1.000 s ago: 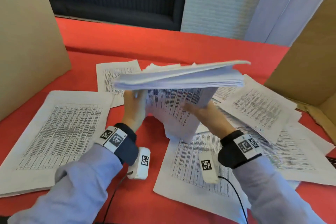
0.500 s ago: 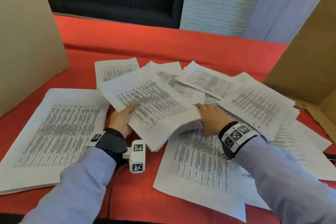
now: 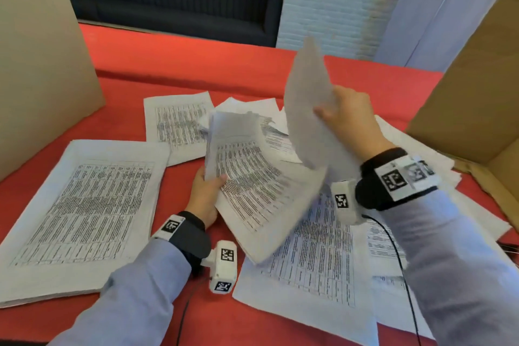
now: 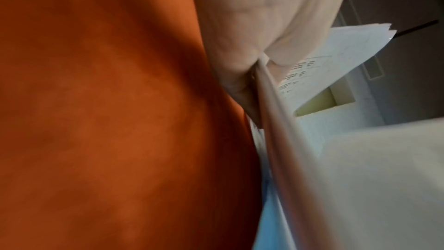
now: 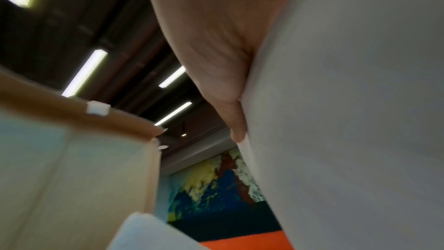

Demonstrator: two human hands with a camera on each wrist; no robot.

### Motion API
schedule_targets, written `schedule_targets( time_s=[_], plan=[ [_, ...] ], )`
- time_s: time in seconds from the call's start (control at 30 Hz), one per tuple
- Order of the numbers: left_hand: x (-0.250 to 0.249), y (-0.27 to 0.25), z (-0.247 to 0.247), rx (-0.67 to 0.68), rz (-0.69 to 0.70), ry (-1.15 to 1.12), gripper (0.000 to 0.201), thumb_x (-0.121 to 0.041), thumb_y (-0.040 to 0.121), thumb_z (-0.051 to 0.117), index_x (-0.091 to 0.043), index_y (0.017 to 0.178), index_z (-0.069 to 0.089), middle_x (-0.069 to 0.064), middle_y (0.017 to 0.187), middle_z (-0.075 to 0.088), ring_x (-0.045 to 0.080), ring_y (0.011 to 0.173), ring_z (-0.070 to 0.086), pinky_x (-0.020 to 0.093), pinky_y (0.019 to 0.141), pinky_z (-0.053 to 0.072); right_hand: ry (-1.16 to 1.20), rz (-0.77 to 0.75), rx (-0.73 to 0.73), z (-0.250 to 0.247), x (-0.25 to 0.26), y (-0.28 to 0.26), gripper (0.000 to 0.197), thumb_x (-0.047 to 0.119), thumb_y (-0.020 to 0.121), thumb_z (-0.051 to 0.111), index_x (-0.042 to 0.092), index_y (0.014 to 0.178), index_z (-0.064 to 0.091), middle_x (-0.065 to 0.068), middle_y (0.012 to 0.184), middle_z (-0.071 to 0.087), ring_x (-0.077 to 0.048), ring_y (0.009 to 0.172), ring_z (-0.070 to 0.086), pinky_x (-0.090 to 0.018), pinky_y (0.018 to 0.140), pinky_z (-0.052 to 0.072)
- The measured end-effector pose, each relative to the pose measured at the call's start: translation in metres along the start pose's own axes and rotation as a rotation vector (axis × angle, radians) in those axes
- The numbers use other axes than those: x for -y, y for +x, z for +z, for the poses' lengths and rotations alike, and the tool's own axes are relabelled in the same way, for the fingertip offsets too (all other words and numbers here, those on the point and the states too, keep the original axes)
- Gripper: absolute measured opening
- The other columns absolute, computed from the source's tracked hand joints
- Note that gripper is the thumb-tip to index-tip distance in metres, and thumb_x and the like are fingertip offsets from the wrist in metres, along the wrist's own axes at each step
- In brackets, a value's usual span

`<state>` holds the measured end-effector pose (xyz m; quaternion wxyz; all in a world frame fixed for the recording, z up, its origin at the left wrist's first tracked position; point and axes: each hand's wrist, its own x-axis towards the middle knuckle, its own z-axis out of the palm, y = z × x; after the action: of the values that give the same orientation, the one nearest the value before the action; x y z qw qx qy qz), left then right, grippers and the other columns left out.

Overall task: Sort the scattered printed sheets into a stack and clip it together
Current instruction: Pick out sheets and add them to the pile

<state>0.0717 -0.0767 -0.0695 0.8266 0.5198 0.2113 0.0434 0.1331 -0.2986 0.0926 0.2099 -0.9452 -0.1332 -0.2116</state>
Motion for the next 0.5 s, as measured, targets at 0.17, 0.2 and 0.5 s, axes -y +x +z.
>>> schedule_targets(
  time_s=[0.17,0.2,0.5],
  plan=[
    [0.009,-0.005,0.001,0.110,-0.009,-0.037,0.037,-0.011,0.101,0.037,-0.013,0.138,0.040,0.013,0.132,0.054,0.032,0.117,0.056,0.042,0.086,0.051,-0.136,-0.163,0.196,0.052,0.052,-0.014,0.021,0.001,0.092,0.046,0.003,0.111,0.054,-0.017,0.104,0.063,-0.035,0.094,0.062,-0.037,0.067,0.039],
    [0.009,-0.004,-0.001,0.105,-0.019,-0.048,0.038,-0.016,0.102,0.035,-0.012,0.139,0.040,0.013,0.133,0.055,0.031,0.114,0.057,0.039,0.082,0.053,-0.130,-0.145,0.270,0.067,0.061,-0.018,0.023,-0.001,0.092,0.044,0.001,0.114,0.052,-0.017,0.107,0.062,-0.035,0.096,0.062,-0.038,0.068,0.041],
    [0.008,-0.001,-0.008,0.173,0.057,0.027,0.046,-0.037,0.097,0.045,-0.024,0.140,0.040,-0.007,0.126,0.053,0.015,0.114,0.054,0.024,0.083,0.048,0.519,0.256,0.942,0.126,0.069,-0.043,0.075,0.041,0.091,0.060,0.006,0.149,0.026,-0.014,0.133,0.056,-0.022,0.100,0.068,-0.034,0.085,0.058]
  ],
)
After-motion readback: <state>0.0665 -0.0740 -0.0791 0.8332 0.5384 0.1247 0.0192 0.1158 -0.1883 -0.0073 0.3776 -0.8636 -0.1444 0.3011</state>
